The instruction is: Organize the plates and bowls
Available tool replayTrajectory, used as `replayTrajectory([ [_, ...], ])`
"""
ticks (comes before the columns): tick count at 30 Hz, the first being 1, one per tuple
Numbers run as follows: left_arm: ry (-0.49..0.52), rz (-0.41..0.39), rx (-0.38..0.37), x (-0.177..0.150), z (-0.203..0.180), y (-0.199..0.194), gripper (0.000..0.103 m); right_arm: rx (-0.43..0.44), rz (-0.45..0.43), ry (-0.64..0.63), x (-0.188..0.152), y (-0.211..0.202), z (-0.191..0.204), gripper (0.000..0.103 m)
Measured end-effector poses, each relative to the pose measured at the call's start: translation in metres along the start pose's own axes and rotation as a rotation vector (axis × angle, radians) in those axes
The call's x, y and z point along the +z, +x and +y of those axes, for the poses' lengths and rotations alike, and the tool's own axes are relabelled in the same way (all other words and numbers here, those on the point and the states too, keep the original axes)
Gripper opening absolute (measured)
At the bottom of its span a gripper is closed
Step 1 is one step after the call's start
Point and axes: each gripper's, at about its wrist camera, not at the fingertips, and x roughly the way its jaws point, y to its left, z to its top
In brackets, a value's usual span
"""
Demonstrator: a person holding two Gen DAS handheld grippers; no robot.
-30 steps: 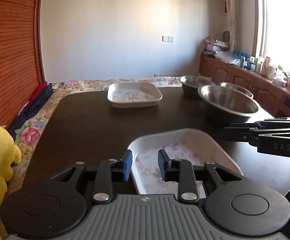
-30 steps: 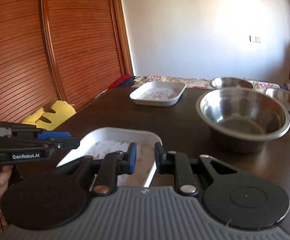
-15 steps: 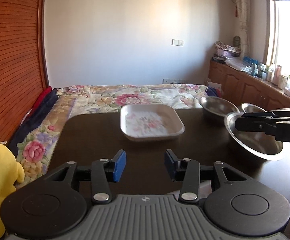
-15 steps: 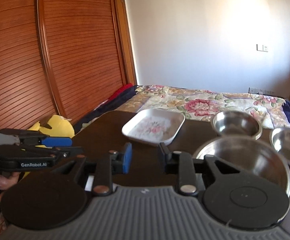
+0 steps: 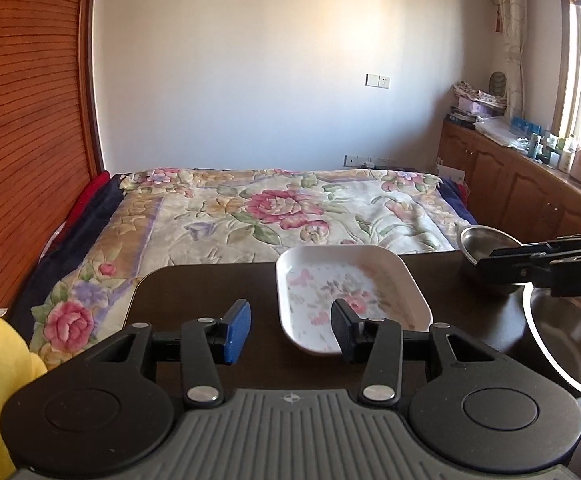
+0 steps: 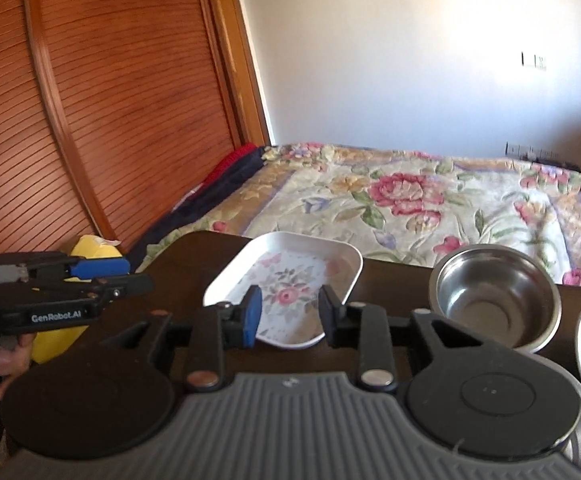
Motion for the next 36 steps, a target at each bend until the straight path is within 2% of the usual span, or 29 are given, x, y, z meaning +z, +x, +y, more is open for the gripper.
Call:
replayTrajectory([
  [4, 0.013, 0.009, -0.008, 0.008, 0.002, 0.018, 0.051, -0.024, 0.044, -0.013, 0.007, 0.020, -0.004, 0.041],
  [10, 0.023, 0.033, -0.013, 0.014, 0.008, 0.046, 0.052, -0.057, 0.099, -0.032, 0.015, 0.045, -0.009, 0.046],
  [20, 0.028, 0.067, -0.026, 0.017, 0.016, 0.077, 0.052, -0.072, 0.188, -0.061, 0.025, 0.074, -0.015, 0.046],
  [26, 0.026, 0.098, -0.035, 0.011, 0.015, 0.091, 0.042, -0.077, 0.232, -0.080, 0.025, 0.085, -0.019, 0.046],
  [31, 0.022, 0.121, -0.047, 0.006, 0.014, 0.096, 0.031, -0.077, 0.264, -0.083, 0.025, 0.094, -0.023, 0.038],
  [36, 0.014, 0.140, -0.056, 0.002, 0.013, 0.100, 0.027, -0.053, 0.285, -0.092, 0.024, 0.096, -0.024, 0.027],
])
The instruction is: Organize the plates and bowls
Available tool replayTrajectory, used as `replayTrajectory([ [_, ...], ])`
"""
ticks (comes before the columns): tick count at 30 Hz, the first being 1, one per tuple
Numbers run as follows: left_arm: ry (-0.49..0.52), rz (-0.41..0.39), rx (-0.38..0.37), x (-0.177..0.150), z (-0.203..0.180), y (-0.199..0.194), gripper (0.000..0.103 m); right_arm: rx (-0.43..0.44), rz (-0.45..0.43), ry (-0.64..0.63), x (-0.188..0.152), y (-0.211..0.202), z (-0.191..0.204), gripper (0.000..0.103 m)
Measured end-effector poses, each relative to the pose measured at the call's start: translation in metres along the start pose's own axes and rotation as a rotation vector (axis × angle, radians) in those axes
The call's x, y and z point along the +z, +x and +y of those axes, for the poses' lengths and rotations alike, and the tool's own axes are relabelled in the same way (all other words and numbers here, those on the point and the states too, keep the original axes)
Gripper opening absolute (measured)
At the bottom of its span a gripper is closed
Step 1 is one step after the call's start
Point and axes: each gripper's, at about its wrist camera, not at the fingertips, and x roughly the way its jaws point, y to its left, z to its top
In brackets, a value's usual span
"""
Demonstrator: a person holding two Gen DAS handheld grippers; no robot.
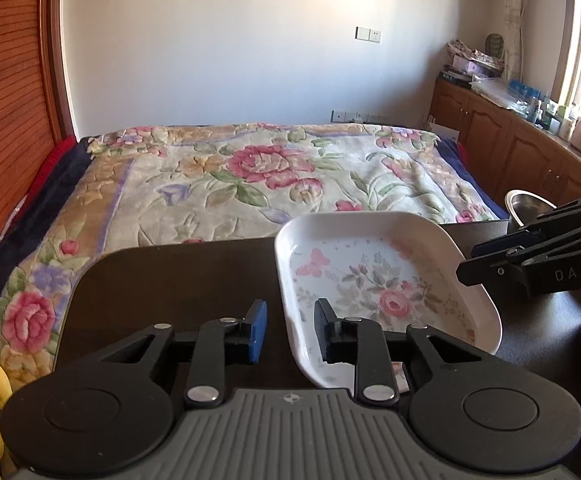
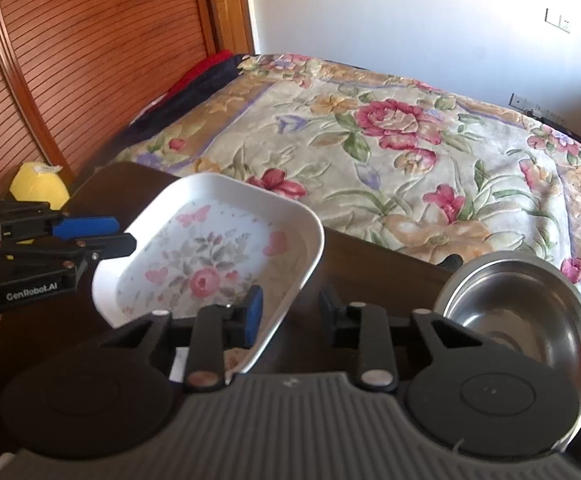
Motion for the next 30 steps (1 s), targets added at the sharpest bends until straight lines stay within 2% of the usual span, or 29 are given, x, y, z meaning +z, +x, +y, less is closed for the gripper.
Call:
replayTrajectory([
  [3, -0.005, 0.010, 0.000, -0.002, 0.000, 0.002, 0.024, 0.005, 0.007, -0.005, 0.000, 0.001, 0.000, 0.026],
  [6, -0.012, 0.023, 0.001, -0.004, 0.002, 0.006, 0.023, 0.012, 0.025, -0.008, 0.000, 0.004, 0.000, 0.019],
  [15, -0.044, 0.030, -0.002, -0.005, 0.007, 0.008, 0.020, 0.031, 0.047, -0.028, 0.002, 0.008, 0.002, 0.019],
  [22, -0.050, 0.032, -0.015, -0.005, 0.006, 0.009, 0.014, 0.035, 0.067, -0.046, 0.001, 0.013, 0.004, 0.019],
  [30, -0.054, 0.039, -0.018, -0.004, 0.002, 0.008, 0.014, 0.040, 0.077, -0.070, -0.001, 0.017, 0.009, 0.019],
])
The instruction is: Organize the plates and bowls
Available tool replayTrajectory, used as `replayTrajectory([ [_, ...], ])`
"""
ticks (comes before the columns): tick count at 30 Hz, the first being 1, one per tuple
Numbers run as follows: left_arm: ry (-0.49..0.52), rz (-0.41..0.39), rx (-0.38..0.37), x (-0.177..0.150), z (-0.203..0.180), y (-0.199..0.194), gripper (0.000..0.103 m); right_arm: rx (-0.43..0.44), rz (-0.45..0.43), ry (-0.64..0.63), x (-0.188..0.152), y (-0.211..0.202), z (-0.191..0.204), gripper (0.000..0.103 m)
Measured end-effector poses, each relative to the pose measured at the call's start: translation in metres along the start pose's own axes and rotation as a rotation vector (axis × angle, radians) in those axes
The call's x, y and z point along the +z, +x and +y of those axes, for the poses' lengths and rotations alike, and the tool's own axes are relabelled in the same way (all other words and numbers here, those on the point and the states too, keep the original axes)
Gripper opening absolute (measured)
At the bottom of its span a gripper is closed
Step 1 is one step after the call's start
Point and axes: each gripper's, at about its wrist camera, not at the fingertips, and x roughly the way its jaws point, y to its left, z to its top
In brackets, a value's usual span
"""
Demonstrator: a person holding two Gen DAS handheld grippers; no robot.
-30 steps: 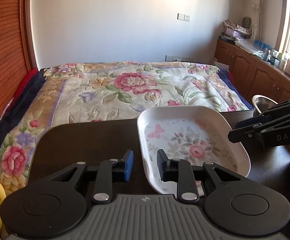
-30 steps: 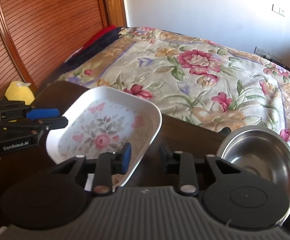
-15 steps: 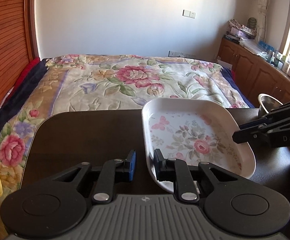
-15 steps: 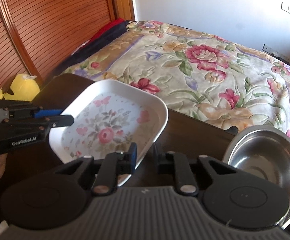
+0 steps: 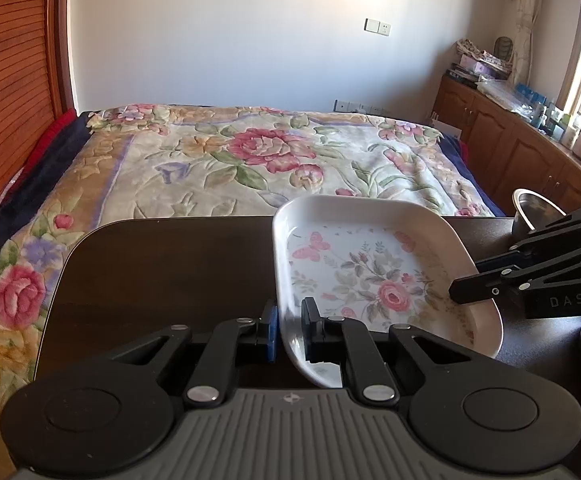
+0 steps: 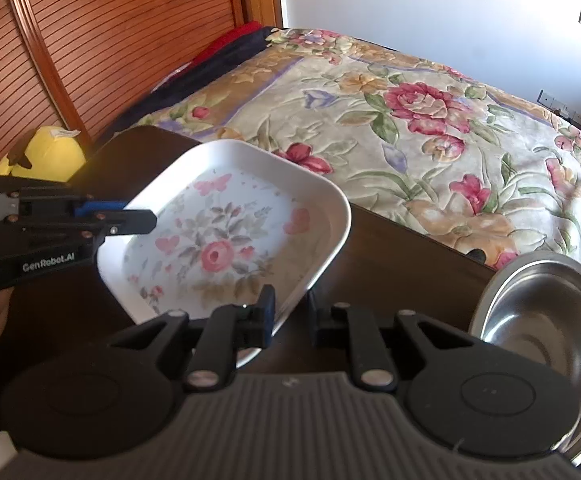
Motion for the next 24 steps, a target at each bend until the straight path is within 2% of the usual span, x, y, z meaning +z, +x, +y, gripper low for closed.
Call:
replayTrajectory([
  [11, -0.014, -0.007, -0.010, -0.007, 0.001, -0.025, 0.014, 0.040, -0.033, 0.052, -0.004, -0.011, 0.000, 0.018],
  [24, -0.001, -0.127, -0.010, -0.017, -0.029, -0.112, 0.014, 0.062, -0.158, 0.067, -0.024, -0.077, 0.018, 0.017],
])
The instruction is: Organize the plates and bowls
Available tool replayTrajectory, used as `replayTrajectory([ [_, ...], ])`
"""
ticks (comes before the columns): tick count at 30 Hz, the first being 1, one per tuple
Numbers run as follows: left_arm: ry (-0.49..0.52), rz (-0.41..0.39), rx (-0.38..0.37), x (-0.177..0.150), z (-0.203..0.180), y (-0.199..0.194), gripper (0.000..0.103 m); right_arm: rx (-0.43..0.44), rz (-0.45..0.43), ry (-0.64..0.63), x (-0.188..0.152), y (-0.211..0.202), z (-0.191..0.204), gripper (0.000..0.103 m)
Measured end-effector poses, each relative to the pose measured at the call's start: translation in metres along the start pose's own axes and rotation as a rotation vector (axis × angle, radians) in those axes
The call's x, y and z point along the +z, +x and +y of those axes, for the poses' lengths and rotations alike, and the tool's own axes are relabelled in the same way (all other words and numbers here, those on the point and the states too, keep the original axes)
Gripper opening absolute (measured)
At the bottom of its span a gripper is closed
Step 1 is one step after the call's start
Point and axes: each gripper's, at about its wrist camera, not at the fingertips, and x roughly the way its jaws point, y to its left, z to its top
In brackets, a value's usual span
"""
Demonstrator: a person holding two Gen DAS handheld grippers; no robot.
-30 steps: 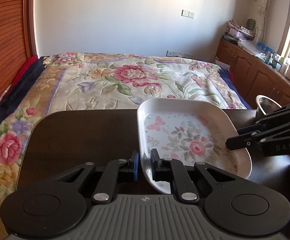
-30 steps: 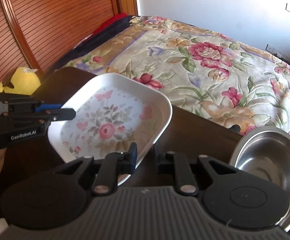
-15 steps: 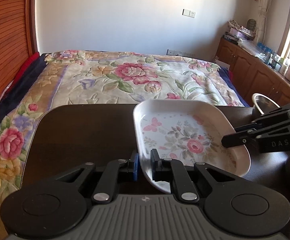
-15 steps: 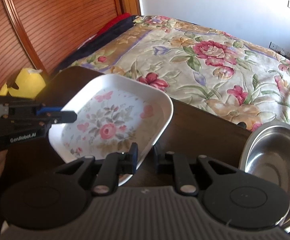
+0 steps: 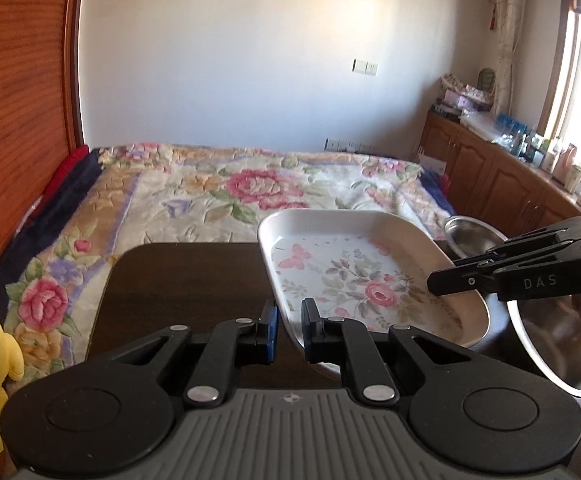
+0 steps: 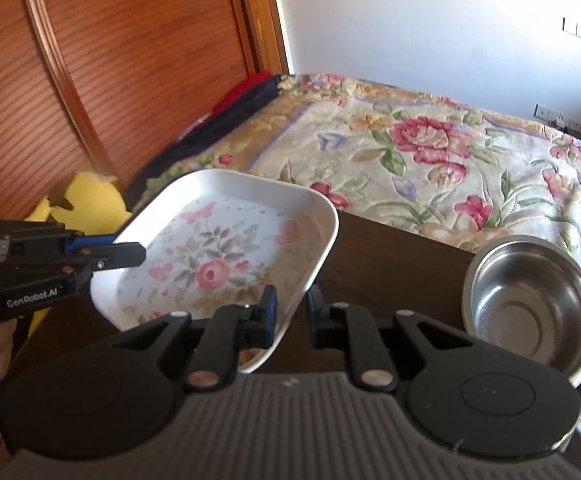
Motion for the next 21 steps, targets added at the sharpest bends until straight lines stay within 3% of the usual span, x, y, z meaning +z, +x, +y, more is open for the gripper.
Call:
replayTrajectory([
  [13, 0.018, -0.065, 0.004, -0.036, -0.036, -0.072, 0.014, 0.017, -0.085, -0.021, -0.040, -0.065, 0.022, 0.017],
  [21, 0.022, -0.074, 0.000, -0.067, -0.049, -0.096, 0.014, 0.019, -0.100, -0.032, -0.070, -0.081, 0.031, 0.017],
])
